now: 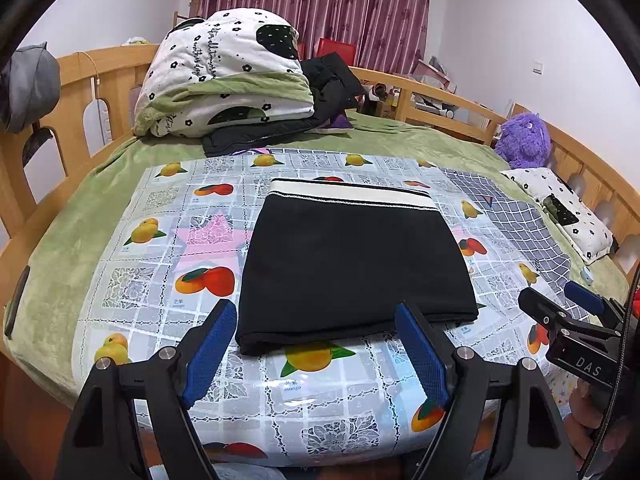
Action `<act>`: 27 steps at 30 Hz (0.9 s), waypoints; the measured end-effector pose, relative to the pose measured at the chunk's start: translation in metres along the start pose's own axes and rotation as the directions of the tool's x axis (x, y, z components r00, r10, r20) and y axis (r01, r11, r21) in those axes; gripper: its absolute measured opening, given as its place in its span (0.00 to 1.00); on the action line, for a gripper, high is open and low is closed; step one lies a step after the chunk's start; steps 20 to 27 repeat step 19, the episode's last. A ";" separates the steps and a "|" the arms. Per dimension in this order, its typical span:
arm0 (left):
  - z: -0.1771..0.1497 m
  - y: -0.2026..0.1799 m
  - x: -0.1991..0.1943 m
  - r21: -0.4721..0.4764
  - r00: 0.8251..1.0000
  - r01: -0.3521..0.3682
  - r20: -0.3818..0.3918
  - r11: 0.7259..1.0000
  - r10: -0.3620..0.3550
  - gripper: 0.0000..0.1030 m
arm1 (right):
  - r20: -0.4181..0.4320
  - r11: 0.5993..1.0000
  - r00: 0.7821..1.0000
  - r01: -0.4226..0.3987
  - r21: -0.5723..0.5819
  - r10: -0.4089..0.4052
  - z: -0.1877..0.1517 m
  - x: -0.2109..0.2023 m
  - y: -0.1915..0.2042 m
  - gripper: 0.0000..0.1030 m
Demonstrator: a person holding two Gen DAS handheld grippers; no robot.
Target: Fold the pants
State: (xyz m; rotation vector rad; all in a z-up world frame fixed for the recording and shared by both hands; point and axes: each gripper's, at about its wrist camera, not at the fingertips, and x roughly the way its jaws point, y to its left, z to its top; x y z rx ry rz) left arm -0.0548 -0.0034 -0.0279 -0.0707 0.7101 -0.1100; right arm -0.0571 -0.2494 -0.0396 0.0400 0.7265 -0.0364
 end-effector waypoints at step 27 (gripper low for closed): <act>-0.001 -0.002 0.000 0.002 1.000 0.002 0.008 1.000 -0.002 0.78 | 0.011 1.000 1.000 0.017 0.001 -0.017 0.002 -0.001 0.002 0.94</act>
